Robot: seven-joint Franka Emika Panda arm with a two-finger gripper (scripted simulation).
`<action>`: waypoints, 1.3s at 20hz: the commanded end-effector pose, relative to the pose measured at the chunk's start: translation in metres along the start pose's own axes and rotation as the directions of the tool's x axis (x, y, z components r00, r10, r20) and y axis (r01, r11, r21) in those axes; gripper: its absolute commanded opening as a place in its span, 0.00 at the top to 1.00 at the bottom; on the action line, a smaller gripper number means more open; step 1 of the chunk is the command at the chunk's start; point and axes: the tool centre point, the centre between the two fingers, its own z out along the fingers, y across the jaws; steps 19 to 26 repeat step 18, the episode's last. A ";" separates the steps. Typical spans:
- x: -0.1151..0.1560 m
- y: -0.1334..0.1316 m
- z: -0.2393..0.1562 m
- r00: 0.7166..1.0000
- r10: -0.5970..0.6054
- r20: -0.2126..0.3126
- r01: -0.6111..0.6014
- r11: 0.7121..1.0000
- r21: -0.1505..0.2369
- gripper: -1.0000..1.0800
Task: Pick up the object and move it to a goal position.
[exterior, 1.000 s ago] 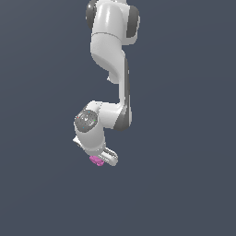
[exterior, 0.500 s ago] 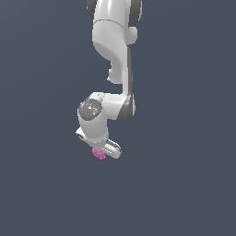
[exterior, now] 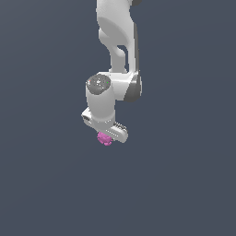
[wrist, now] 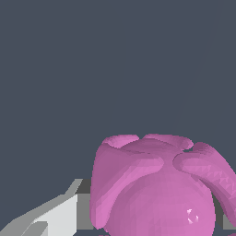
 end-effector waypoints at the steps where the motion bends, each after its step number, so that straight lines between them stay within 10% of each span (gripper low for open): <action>1: -0.015 0.000 -0.014 1.000 0.000 0.000 0.000 1.000 0.000 1.00; 26: -0.061 -0.002 -0.065 1.000 0.000 -0.001 0.000 1.000 -0.001 1.00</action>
